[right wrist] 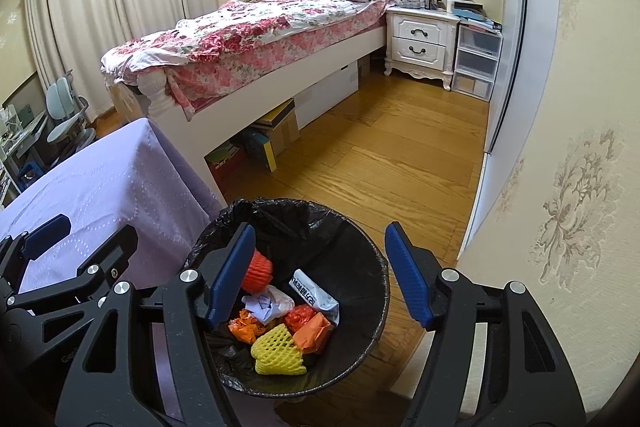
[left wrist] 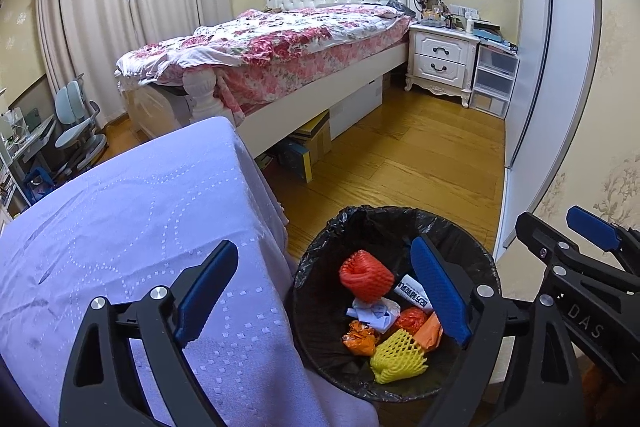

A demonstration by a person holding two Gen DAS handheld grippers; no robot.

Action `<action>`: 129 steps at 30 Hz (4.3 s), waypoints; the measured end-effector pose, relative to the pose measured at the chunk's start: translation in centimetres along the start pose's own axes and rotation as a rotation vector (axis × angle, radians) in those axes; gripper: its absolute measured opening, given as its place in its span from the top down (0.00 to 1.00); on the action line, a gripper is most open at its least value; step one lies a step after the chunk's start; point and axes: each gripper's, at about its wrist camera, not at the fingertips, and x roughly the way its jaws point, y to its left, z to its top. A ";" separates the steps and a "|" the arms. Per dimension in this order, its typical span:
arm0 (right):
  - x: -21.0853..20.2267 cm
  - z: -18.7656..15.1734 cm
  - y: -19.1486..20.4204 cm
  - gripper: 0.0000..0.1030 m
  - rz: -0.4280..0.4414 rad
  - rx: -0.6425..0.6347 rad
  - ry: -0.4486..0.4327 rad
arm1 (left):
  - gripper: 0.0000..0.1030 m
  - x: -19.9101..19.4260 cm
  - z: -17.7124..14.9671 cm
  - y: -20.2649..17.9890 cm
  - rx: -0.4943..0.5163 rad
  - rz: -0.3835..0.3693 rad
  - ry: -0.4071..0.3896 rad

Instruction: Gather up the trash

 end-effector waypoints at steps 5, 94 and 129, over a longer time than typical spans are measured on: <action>-0.3 0.0 -0.2 0.36 0.000 0.002 -0.004 | 0.15 -0.3 0.3 -0.1 -0.001 -0.003 -0.012; -10.9 -3.3 7.7 0.28 0.088 -0.140 -0.126 | 0.15 -11.0 -4.0 9.2 -0.163 0.124 -0.095; -11.1 -3.2 7.9 0.28 0.086 -0.140 -0.125 | 0.15 -10.9 -4.0 9.4 -0.164 0.123 -0.096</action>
